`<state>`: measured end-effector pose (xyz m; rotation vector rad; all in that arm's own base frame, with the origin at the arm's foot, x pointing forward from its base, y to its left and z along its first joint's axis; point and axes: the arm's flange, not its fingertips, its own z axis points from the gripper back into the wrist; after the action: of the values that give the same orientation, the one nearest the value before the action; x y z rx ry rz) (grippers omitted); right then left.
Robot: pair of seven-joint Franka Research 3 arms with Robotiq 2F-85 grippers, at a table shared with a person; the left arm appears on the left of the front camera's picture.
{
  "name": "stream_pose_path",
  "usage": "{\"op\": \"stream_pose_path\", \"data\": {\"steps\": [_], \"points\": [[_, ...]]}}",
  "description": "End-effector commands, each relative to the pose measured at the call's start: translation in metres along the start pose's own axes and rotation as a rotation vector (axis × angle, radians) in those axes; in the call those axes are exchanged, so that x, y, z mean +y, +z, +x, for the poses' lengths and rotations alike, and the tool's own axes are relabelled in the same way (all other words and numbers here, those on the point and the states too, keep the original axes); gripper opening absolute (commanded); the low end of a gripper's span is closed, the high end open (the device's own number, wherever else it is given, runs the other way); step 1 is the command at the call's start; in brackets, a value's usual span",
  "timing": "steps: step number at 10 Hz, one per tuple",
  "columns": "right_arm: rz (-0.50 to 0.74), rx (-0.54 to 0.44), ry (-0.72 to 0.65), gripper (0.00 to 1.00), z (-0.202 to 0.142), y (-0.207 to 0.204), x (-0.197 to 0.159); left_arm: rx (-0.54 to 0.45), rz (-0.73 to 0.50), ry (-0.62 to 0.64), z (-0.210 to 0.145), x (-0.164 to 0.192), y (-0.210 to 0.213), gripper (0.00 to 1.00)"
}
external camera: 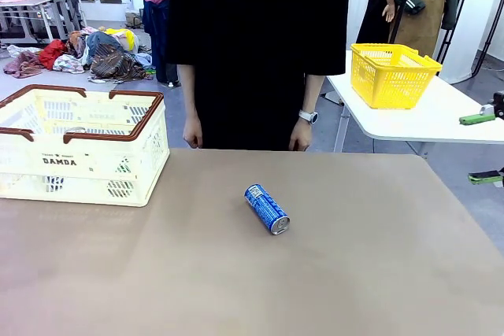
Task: Place the drinks into the Shopping basket.
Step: Pick up one drink and place it into the Shopping basket.
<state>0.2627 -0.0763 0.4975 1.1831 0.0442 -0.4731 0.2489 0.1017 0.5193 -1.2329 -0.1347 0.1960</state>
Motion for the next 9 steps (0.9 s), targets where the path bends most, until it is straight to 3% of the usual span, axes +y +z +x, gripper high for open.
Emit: {"op": "stream_pose_path", "data": {"steps": [1,3,4,9], "points": [[0.028,0.004,0.007,1.0,0.0,0.0,0.004,0.005,-0.107,0.011,0.016,0.025,0.017,1.0],[0.028,0.004,0.007,1.0,0.0,0.0,0.004,0.082,-0.081,0.05,0.041,0.033,0.014,1.0],[0.028,0.004,0.007,1.0,0.0,0.0,0.004,-0.008,-0.083,0.029,0.005,0.034,0.019,1.0],[0.028,0.004,0.007,1.0,0.0,0.0,0.004,-0.008,-0.083,0.029,0.005,0.034,0.019,1.0]]}}
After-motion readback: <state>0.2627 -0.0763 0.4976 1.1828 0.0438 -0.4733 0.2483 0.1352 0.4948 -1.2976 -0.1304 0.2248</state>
